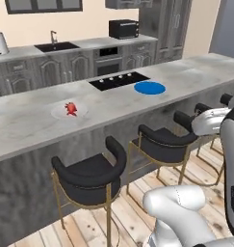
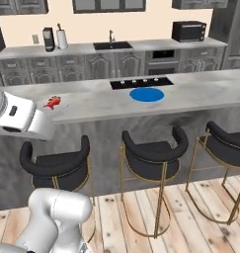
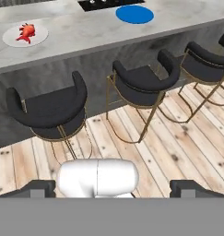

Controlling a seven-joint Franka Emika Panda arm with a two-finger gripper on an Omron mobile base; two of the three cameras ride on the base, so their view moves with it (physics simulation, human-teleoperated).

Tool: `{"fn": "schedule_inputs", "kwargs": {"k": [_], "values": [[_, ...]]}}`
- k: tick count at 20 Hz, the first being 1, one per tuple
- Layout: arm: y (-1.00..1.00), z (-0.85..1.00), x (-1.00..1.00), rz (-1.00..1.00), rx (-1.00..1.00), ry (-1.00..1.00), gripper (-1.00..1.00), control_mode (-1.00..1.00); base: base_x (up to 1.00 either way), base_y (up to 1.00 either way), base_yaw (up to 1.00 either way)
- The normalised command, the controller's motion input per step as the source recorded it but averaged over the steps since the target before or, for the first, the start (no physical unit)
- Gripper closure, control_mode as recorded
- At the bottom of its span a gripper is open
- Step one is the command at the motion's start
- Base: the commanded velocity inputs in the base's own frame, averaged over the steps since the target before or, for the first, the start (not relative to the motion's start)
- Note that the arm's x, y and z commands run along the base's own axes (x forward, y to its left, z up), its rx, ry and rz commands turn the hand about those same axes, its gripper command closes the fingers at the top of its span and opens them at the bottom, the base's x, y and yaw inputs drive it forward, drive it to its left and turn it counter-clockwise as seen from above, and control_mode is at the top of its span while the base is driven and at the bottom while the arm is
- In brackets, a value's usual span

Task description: Transport the fish and mushroom to the fridge. Place the fish on the rack containing meat and place the mushroom on the rack containing the vegetable, ensuring meats and vegetables are on different racks.

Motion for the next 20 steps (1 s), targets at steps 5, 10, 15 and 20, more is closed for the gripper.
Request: {"fn": "schedule_inputs", "kwargs": {"k": [5,10,15,20], "values": [[0.00,0.00,0.00,0.00,0.00,0.00,-1.00,1.00,0.16,1.00,-0.10],[0.00,0.00,0.00,0.00,0.00,0.00,-1.00,1.00,0.08,1.00,-0.03],[0.00,0.00,0.00,0.00,0.00,0.00,-1.00,1.00,0.80,1.00,-0.08],[0.00,0.00,0.00,0.00,0.00,0.00,-1.00,1.00,1.00,0.48,-0.01]]}}
